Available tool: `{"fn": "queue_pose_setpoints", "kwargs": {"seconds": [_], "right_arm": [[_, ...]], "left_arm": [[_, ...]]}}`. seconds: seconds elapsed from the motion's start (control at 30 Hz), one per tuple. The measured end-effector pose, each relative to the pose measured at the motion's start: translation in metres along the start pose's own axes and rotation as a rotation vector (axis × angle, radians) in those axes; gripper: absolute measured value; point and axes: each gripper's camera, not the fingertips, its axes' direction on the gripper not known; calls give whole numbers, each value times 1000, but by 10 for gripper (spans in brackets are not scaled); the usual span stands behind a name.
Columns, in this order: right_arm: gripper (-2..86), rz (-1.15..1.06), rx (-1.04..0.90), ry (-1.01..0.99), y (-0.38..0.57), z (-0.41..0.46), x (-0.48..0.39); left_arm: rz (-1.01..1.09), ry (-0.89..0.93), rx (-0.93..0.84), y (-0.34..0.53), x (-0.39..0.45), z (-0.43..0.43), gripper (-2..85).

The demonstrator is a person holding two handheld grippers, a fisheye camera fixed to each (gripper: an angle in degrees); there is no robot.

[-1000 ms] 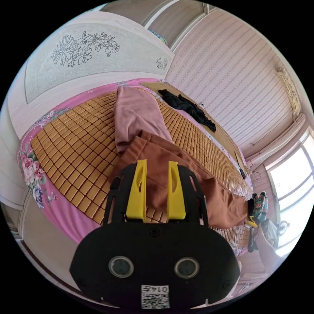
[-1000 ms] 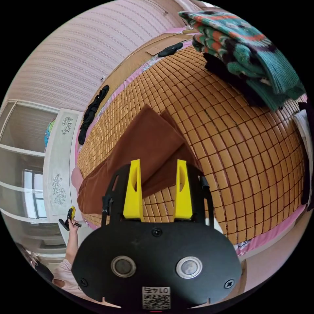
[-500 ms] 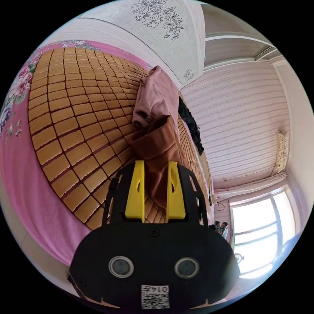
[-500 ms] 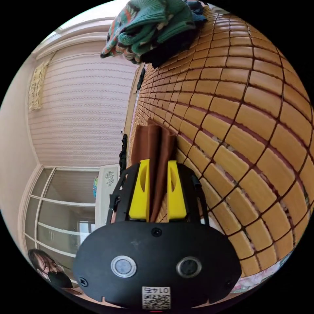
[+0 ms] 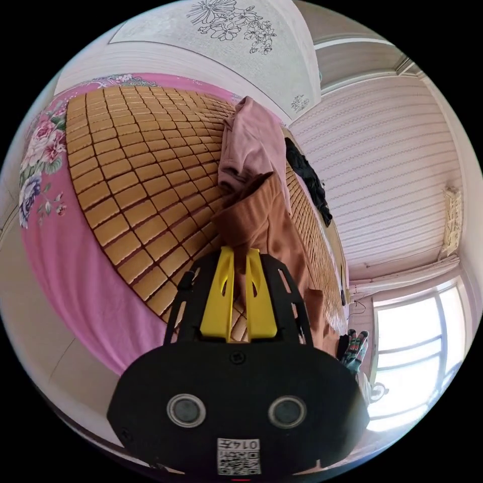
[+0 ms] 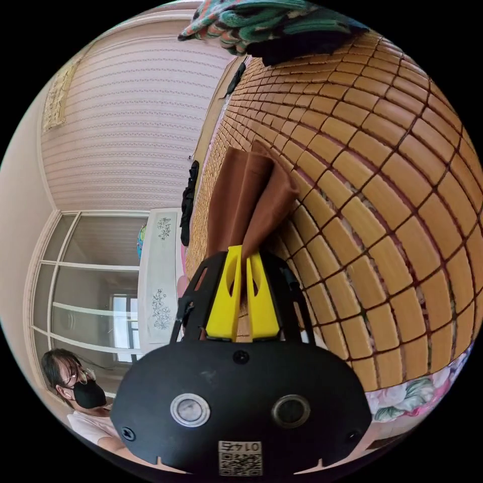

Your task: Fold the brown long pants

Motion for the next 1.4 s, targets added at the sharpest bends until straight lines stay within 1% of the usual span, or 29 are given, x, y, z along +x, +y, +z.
{"fn": "queue_pose_setpoints", "kwargs": {"seconds": [0.1,0.17,0.2,0.27,0.3,0.33,0.37,0.4,0.43,0.5,0.57,0.6,0.63,0.67,0.73,0.77,0.8,0.83,0.87,0.9,0.93,0.97,1.03,1.13,1.2,1.23,1.33,1.37,1.4], "right_arm": [[3,-27,-59,9,23,-29,6],[6,-47,-98,64,50,-58,10],[7,-51,-107,84,57,-65,11],[14,-57,-123,229,85,-94,11],[17,-54,-109,271,92,-103,11],[21,-33,-48,341,106,-124,11],[26,-10,53,392,120,-149,9],[29,-4,111,404,127,-161,6],[35,-19,207,408,140,-181,0],[51,-68,262,432,153,-193,-13],[84,-128,225,502,157,-179,-28],[90,-142,206,510,156,-173,-31],[98,-166,165,513,153,-158,-36],[102,-195,128,490,149,-141,-40],[103,-218,86,441,140,-119,-44],[107,-222,68,437,133,-107,-45],[109,-218,64,455,130,-102,-45],[107,-176,53,520,123,-92,-43],[92,-108,36,574,116,-86,-37],[79,-89,48,582,114,-86,-36],[52,-69,80,556,113,-89,-37],[25,-59,51,458,109,-89,-36],[14,-73,39,357,109,-92,-41],[7,-175,113,304,128,-123,-67],[6,-180,144,302,147,-143,-71],[7,-154,140,339,158,-152,-66],[12,-20,29,496,166,-154,-38],[15,7,26,568,166,-155,-37],[17,-3,27,594,166,-155,-40]], "left_arm": [[95,-26,-76,22,-1,-21,39],[217,-82,-147,52,1,-45,43],[243,-92,-160,61,1,-51,45],[271,-103,-231,94,-7,-73,58],[274,-110,-255,100,-9,-78,63],[287,-131,-296,111,-12,-88,68],[313,-173,-286,121,-9,-103,70],[339,-194,-270,125,-6,-111,71],[400,-241,-239,134,4,-128,71],[537,-357,-212,148,30,-144,69],[793,-521,-199,177,81,-142,58],[860,-545,-191,185,93,-138,54],[981,-567,-180,202,116,-127,45],[1091,-571,-180,217,137,-112,40],[1181,-553,-194,233,162,-85,38],[1198,-508,-222,239,176,-66,39],[1202,-478,-243,242,183,-56,38],[1216,-419,-297,249,197,-35,38],[1246,-365,-347,259,211,-16,35],[1270,-344,-362,265,218,-7,34],[1319,-324,-366,278,231,8,27],[1366,-313,-369,291,242,22,22],[1400,-297,-385,305,252,38,17],[1372,-270,-400,309,256,47,17],[1320,-278,-364,301,252,42,21],[1274,-265,-350,293,246,38,27],[1143,-262,-367,269,224,38,49],[1100,-281,-372,260,216,38,54],[1080,-291,-368,255,212,38,55]]}}
